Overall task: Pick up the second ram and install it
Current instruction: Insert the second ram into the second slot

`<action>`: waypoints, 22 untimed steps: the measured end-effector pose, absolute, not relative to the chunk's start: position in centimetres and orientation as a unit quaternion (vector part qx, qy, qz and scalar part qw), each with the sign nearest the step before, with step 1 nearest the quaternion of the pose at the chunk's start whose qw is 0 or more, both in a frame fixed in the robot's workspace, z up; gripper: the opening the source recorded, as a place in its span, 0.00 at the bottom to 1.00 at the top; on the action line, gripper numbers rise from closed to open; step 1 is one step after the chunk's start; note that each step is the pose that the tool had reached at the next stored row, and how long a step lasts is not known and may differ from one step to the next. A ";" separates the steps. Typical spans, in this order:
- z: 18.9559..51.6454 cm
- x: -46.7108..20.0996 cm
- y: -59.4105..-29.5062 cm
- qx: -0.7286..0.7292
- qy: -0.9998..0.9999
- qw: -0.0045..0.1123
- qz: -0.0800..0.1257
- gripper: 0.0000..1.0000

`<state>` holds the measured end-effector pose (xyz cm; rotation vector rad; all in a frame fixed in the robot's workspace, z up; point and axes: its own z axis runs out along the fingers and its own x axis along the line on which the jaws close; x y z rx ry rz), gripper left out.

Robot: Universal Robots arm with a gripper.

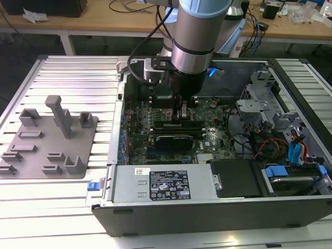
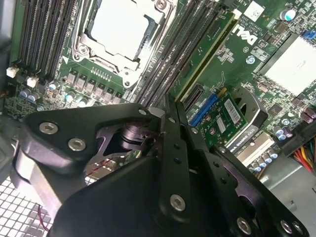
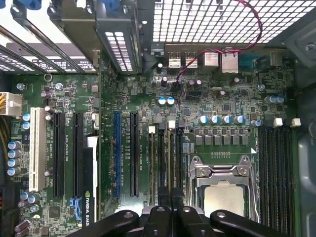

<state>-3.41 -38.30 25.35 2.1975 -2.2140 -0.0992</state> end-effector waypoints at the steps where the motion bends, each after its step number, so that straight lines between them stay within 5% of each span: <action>1: 25.3 -3.4 -38.3 0.704 -0.709 0.010 -0.032 0.09; 22: 24.5 -3.4 -38.1 0.704 -0.709 0.007 -0.035 0.09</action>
